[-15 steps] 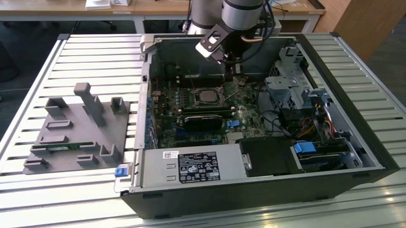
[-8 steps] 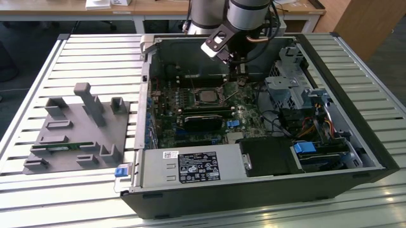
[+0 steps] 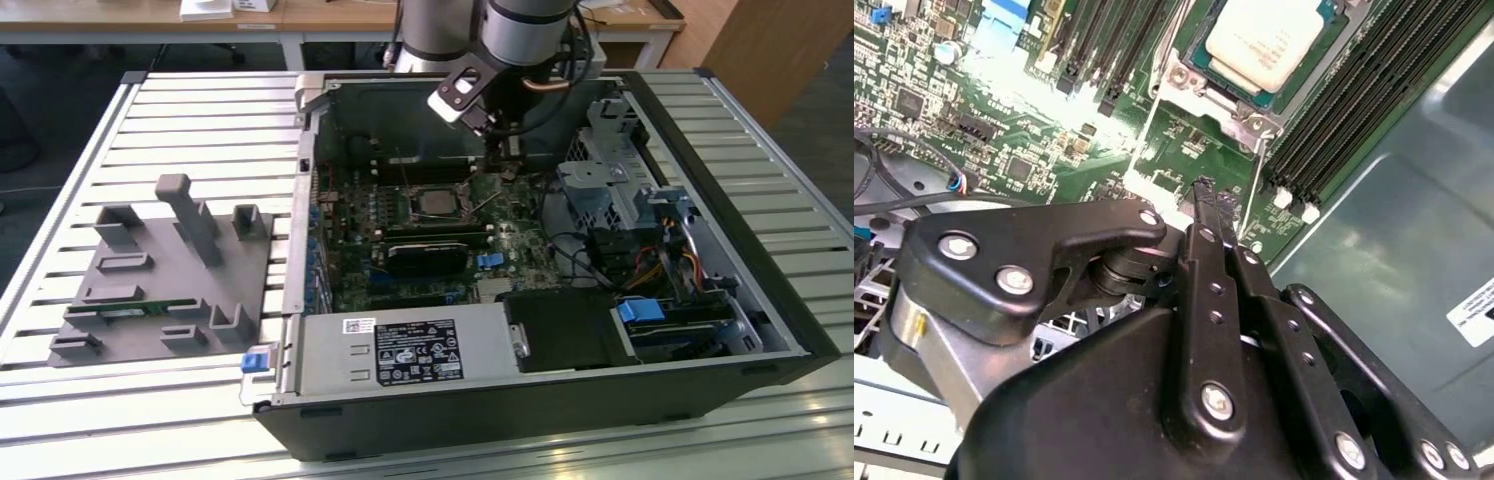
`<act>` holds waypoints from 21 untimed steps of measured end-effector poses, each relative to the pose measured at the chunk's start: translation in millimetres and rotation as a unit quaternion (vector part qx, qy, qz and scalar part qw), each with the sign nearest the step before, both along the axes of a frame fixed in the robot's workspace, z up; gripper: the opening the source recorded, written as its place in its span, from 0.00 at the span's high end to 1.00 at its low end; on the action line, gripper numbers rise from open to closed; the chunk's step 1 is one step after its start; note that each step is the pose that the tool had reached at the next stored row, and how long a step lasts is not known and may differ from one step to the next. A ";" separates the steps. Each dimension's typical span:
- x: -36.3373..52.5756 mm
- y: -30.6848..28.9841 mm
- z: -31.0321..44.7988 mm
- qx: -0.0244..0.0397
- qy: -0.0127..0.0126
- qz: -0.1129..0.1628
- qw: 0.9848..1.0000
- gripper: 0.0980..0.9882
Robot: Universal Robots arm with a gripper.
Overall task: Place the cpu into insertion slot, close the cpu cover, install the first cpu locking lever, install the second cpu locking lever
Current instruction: 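Close the cpu cover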
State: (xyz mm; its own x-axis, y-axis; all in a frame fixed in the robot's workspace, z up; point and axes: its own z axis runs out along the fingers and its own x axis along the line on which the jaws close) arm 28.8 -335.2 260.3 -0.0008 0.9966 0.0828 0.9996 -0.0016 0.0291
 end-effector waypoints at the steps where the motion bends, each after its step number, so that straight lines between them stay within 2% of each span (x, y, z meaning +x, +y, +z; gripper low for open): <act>1: 1.1 0.0 -0.2 0.000 0.000 0.000 1.000 0.99; 21: 23.9 0.6 -3.0 0.000 0.003 0.000 1.000 0.99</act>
